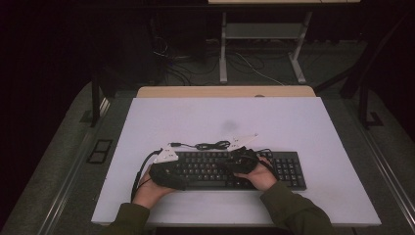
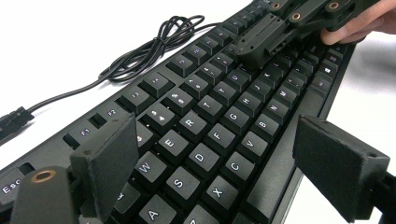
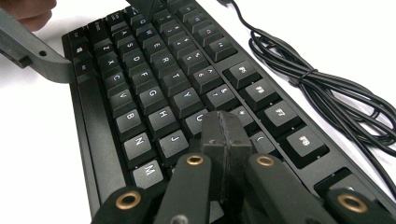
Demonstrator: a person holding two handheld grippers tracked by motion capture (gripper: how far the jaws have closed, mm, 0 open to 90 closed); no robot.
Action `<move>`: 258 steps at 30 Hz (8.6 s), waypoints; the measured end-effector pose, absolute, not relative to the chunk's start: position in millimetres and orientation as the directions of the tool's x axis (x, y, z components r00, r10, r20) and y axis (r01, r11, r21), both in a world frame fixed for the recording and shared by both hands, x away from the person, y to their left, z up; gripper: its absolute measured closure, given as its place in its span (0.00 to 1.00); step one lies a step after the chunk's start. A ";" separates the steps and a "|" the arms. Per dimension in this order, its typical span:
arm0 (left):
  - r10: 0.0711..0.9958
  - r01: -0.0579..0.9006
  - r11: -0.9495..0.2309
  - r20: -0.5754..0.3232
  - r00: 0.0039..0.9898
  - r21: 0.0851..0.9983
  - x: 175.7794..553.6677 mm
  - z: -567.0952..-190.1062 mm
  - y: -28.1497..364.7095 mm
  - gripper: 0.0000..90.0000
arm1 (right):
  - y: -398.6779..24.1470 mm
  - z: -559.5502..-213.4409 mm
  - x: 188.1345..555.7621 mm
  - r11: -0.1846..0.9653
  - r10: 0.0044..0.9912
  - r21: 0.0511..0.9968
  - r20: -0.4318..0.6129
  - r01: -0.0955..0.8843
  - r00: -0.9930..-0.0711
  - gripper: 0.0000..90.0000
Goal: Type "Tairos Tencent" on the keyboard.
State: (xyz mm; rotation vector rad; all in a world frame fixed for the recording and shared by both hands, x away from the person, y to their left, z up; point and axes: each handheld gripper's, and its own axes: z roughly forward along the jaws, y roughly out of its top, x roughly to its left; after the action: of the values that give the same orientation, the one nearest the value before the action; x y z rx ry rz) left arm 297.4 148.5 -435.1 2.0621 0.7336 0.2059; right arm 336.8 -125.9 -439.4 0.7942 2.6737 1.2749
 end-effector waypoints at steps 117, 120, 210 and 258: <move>0.555 0.444 -0.473 -0.134 0.821 0.761 324.8 -437.1 130.0 0.99 | -144.2 -432.2 339.2 0.338 0.504 0.846 0.208 0.413 -0.838 0.24; 0.555 0.446 -0.476 -0.135 0.821 0.758 325.2 -438.4 130.1 0.99 | -144.2 -432.1 339.2 0.338 0.505 0.846 0.207 0.413 -0.838 0.24; 0.595 0.406 -0.367 -0.125 0.794 0.837 299.7 -421.2 163.7 0.15 | -156.0 -433.9 340.0 0.492 0.460 0.754 0.200 0.435 -0.865 0.99; 0.588 0.396 -0.378 -0.113 0.801 0.837 301.0 -423.5 165.0 0.17 | -153.2 -428.8 340.1 0.408 0.450 0.805 0.233 0.431 -0.862 0.49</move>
State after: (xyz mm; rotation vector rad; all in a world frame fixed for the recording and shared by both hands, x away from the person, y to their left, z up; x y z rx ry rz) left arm 301.0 165.0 -423.5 2.0181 0.7316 0.2501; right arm 340.1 -153.2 -428.8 0.8188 2.6193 1.4873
